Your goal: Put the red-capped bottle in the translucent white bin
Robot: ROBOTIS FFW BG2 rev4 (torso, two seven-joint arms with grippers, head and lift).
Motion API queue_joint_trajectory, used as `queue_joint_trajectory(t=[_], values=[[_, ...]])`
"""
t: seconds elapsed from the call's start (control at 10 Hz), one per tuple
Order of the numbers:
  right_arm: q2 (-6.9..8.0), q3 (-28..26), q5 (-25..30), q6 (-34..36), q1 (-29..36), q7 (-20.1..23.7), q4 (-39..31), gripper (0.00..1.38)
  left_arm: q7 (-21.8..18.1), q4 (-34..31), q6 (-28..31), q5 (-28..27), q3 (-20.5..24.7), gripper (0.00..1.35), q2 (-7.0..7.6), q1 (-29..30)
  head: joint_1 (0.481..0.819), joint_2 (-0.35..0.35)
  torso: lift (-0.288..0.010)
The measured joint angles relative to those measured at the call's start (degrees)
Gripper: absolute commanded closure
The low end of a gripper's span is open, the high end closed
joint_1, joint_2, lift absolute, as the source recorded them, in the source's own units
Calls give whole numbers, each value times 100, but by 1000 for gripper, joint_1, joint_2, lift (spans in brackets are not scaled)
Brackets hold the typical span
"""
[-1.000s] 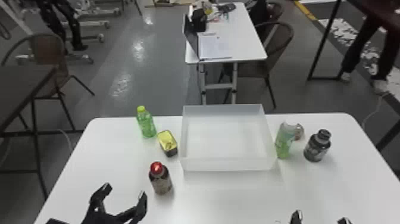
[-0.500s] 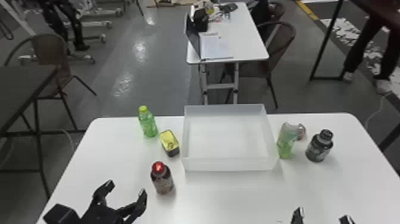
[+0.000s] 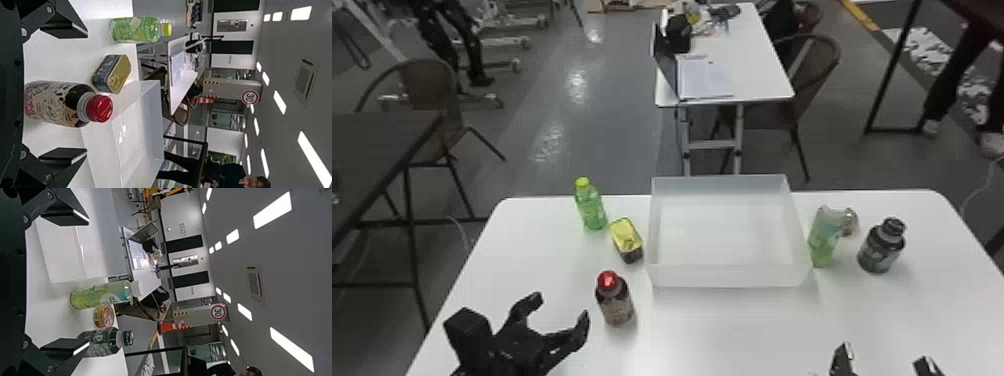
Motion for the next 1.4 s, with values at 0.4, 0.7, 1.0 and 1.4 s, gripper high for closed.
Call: queue_joint_trajectory(t=[0.4,0.7,1.0,1.4], values=[[70,2,-6,-3,-103,127,66,199,-448,893,97,-728,159,233,59,-691,695,133,0],[111,0,-12,0,-159,209,111,199,-763,1773,-67,-1317,-32,233,319,-1354,695,127,0],[133,0,-37,1,-202,279,156,199,-1136,2719,-238,-1784,-292,231,480,-2054,695,105,0],[163,0,-118,1,-202,317,198,199,-1274,3488,-468,-2112,-809,771,611,-2640,695,58,0]])
